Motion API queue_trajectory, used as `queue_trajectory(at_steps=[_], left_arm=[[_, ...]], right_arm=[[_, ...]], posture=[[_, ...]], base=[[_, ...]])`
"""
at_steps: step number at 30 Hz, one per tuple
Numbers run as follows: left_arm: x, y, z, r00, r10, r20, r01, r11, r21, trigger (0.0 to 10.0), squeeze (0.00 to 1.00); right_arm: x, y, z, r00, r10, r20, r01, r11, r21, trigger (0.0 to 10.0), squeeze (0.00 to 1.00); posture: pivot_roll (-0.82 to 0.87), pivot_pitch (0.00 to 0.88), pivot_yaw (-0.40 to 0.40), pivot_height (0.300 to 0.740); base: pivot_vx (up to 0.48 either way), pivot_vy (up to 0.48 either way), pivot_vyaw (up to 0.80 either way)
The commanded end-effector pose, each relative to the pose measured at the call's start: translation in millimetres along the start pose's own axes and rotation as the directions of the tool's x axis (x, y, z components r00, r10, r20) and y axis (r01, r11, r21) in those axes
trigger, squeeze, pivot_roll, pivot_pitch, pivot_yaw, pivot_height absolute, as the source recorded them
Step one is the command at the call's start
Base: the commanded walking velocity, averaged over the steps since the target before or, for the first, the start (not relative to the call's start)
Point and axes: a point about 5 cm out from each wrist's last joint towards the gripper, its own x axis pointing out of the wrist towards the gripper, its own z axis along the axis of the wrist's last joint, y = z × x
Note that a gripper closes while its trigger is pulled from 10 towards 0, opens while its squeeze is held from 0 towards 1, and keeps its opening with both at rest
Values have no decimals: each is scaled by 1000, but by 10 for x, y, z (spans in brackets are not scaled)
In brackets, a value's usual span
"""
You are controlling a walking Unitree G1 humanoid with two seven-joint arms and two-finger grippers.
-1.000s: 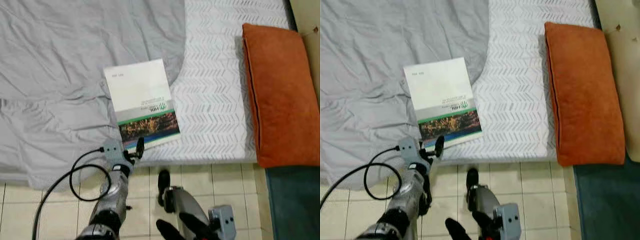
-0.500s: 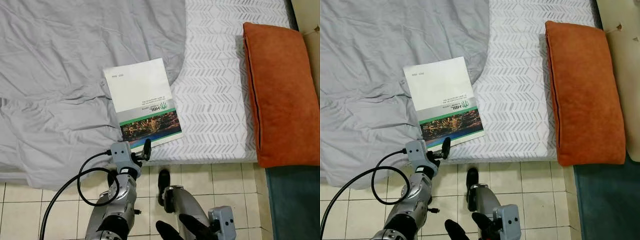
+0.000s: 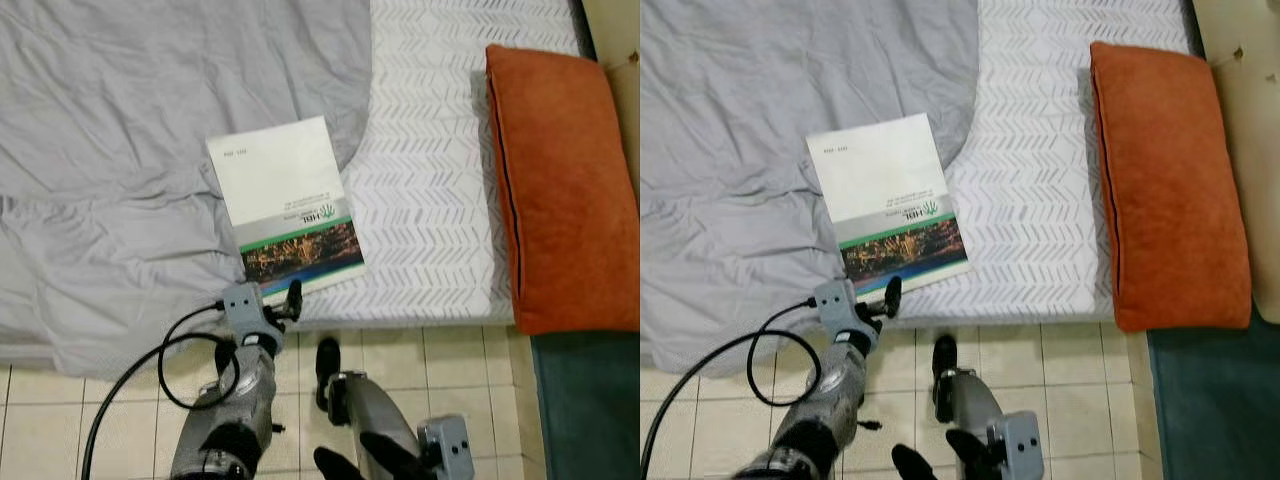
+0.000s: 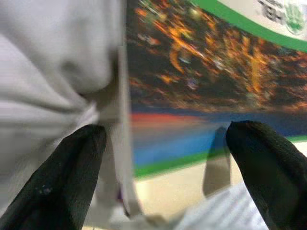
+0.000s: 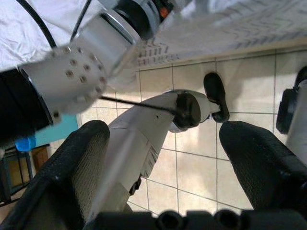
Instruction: Clean up the room
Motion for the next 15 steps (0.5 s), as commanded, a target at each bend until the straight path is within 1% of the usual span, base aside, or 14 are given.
queue_trajectory(at_steps=[1,2,3,4,6,11,14,15], left_arm=[[-123,74,-249,994,37,-102,-42,998,-40,10000,0],[-123,74,-249,994,37,-102,-42,998,-40,10000,0],[-98,109,-233,991,51,-122,-56,997,-43,0,0],[-98,109,-233,991,51,-122,-56,997,-43,0,0],[-28,125,-163,988,62,-142,-65,998,-21,0,0],[8,106,-119,989,53,-138,-56,998,-18,0,0],[30,14,-96,993,-6,-118,2,999,-37,0,0],[30,14,-96,993,-6,-118,2,999,-37,0,0]], right_arm=[[-69,11,-80,999,-17,-42,18,1000,19,10000,0],[-69,11,-80,999,-17,-42,18,1000,19,10000,0],[-90,8,-83,999,-22,-46,23,1000,17,10000,0],[-90,8,-83,999,-22,-46,23,1000,17,10000,0],[-132,9,-100,998,-30,-54,31,999,19,10000,0],[-145,11,-110,998,-33,-57,34,999,21,10000,0],[-120,-4,-97,998,-33,-50,35,999,20,10000,0],[-120,-4,-97,998,-33,-50,35,999,20,10000,0]], posture=[[-468,687,-160,740],[-468,687,-160,740],[-475,691,-167,740],[-475,691,-167,740],[-473,694,-162,740],[-466,692,-157,740],[-450,690,-148,740],[-450,690,-148,740]], base=[[0,0,0],[0,0,0],[0,0,0],[0,0,0],[0,0,0],[0,0,0],[0,0,0],[0,0,0]])
